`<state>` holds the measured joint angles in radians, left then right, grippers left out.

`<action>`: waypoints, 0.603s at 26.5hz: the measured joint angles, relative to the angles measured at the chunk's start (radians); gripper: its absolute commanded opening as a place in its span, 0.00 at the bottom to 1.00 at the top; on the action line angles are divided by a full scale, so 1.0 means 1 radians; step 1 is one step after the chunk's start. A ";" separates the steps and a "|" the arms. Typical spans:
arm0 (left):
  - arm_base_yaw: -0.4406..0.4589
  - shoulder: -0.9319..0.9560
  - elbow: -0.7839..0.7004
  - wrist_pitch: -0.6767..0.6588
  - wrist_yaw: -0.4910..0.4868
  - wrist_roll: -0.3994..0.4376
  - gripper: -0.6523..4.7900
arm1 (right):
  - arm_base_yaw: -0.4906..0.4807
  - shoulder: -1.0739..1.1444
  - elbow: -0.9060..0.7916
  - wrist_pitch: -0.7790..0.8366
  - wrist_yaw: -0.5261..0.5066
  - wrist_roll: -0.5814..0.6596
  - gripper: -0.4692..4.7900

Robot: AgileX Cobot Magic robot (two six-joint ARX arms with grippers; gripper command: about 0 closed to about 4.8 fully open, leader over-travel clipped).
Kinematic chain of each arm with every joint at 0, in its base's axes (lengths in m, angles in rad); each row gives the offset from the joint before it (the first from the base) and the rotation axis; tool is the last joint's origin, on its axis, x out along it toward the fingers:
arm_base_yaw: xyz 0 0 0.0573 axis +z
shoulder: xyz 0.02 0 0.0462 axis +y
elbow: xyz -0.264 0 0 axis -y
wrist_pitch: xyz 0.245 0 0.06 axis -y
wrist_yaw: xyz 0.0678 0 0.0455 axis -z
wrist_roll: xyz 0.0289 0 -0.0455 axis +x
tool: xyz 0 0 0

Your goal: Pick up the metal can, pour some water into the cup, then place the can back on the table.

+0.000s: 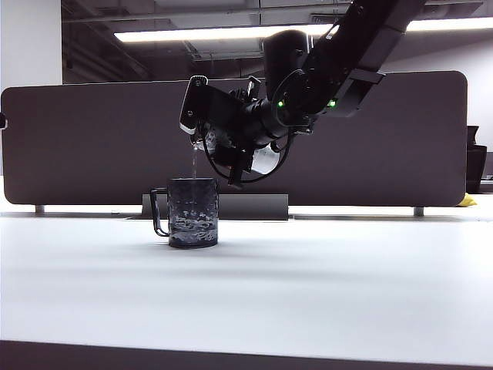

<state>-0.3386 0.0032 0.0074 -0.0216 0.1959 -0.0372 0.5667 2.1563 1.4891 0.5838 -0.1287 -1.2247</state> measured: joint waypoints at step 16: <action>0.000 0.000 0.000 0.000 0.000 0.000 0.11 | 0.000 0.000 0.000 0.001 0.000 -0.014 0.57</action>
<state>-0.3386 0.0032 0.0074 -0.0216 0.1959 -0.0372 0.5667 2.1563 1.4891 0.5846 -0.1287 -1.2388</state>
